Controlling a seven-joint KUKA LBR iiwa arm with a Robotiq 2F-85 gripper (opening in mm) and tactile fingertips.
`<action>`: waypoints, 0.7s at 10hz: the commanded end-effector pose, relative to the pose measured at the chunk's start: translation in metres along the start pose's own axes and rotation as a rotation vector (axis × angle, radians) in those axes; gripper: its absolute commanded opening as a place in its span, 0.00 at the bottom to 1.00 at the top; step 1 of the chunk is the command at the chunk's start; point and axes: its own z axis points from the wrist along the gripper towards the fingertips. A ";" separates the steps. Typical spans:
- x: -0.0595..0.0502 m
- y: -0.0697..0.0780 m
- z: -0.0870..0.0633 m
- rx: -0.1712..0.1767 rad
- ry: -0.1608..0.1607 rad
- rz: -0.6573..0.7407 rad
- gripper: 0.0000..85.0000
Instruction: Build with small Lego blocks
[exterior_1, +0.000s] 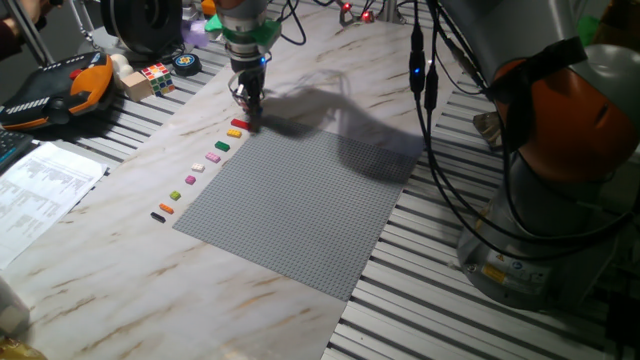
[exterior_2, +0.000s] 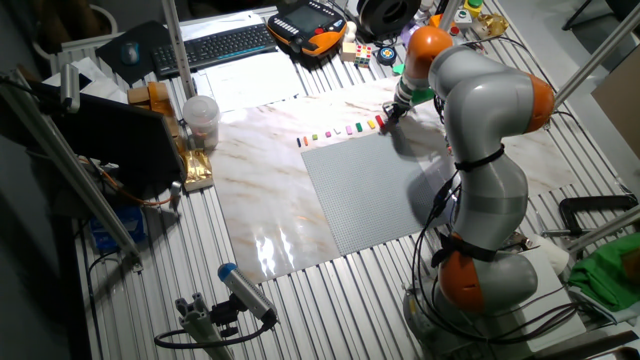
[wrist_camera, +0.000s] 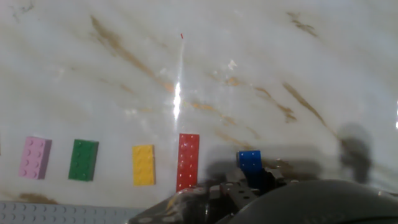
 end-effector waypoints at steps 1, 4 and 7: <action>0.004 0.001 -0.004 0.003 0.006 0.015 0.01; 0.029 0.008 -0.010 0.013 0.010 0.061 0.01; 0.049 0.012 0.000 0.017 0.010 0.070 0.01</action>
